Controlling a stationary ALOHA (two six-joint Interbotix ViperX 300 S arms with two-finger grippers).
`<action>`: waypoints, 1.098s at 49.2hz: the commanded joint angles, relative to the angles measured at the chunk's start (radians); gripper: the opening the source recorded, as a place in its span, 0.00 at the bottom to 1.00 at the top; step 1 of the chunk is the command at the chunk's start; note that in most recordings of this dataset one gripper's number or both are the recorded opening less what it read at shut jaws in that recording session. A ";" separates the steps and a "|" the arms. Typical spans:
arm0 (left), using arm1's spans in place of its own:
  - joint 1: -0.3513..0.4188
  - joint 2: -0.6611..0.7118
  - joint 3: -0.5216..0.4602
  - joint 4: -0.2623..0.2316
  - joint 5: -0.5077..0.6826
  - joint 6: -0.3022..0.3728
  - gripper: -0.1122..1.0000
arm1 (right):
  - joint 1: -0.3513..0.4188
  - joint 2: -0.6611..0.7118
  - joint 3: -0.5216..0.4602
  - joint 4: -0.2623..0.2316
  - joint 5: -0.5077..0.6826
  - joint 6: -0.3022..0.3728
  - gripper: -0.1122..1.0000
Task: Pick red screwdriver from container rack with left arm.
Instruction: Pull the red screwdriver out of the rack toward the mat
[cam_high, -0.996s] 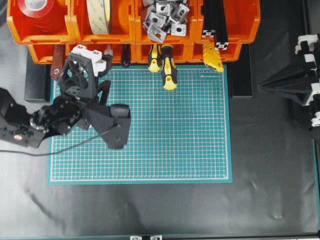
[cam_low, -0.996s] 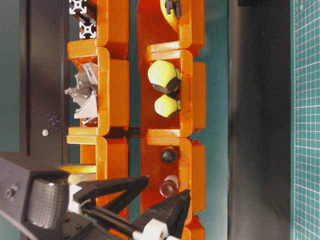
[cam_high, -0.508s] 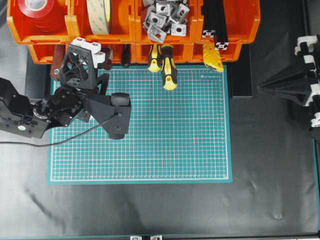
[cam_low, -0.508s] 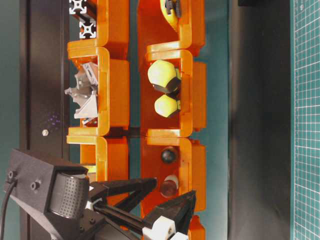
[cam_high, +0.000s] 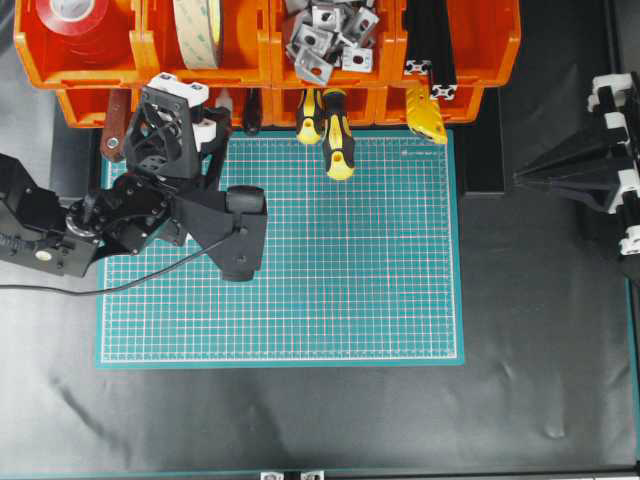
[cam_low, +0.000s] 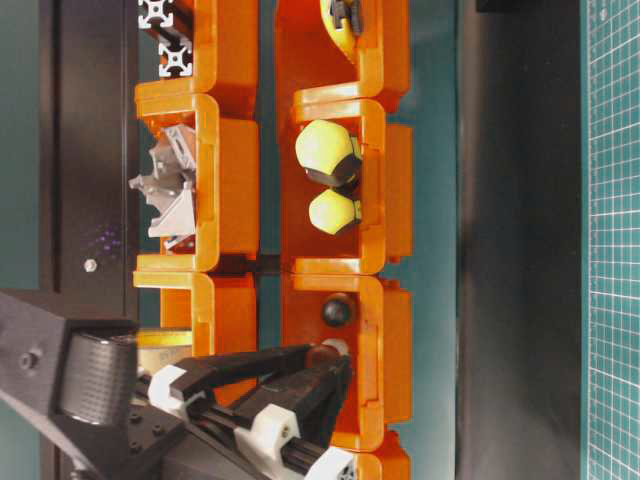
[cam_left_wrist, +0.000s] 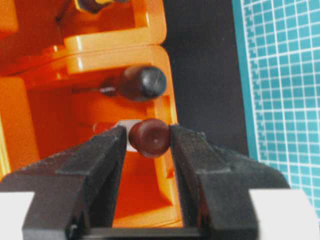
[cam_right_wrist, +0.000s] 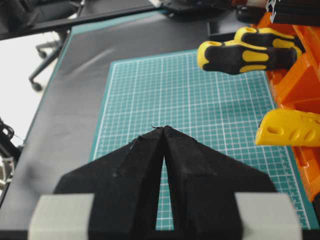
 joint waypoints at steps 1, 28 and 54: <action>-0.026 -0.021 -0.031 0.003 0.006 -0.002 0.37 | 0.003 0.005 -0.012 0.002 -0.002 0.002 0.10; -0.316 -0.061 -0.279 0.003 0.225 0.181 0.33 | 0.002 -0.020 -0.023 0.003 -0.018 0.052 0.10; -0.515 0.035 -0.362 0.003 0.236 0.357 0.33 | 0.002 -0.046 -0.069 0.003 -0.087 0.110 0.10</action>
